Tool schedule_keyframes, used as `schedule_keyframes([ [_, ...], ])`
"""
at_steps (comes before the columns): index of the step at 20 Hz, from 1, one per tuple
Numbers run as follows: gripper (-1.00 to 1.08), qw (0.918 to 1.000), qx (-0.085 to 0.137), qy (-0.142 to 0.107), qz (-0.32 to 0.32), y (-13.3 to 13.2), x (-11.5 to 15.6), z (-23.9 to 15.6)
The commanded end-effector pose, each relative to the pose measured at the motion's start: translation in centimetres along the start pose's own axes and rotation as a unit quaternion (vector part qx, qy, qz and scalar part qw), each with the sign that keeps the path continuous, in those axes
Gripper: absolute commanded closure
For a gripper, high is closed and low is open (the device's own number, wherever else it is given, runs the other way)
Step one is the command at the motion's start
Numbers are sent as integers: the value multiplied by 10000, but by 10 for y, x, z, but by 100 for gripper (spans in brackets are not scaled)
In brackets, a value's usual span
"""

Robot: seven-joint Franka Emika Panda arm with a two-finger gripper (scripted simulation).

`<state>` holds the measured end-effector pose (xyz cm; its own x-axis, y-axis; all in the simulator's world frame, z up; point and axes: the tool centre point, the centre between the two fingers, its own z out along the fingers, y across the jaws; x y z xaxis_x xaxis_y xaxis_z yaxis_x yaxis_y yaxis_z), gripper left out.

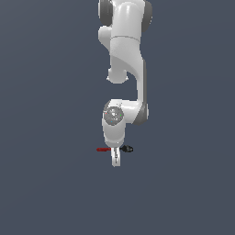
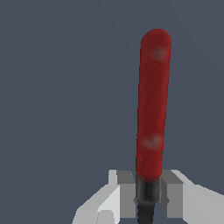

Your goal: Pick up the object and move it to a goal position.

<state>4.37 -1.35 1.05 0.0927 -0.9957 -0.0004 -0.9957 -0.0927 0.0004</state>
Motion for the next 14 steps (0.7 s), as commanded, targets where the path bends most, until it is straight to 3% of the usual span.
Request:
schedule_keyframes([
  [1, 108, 10000, 1, 0, -1, 0, 0, 0],
  [14, 108, 10000, 2, -1, 1, 1, -14, -29],
])
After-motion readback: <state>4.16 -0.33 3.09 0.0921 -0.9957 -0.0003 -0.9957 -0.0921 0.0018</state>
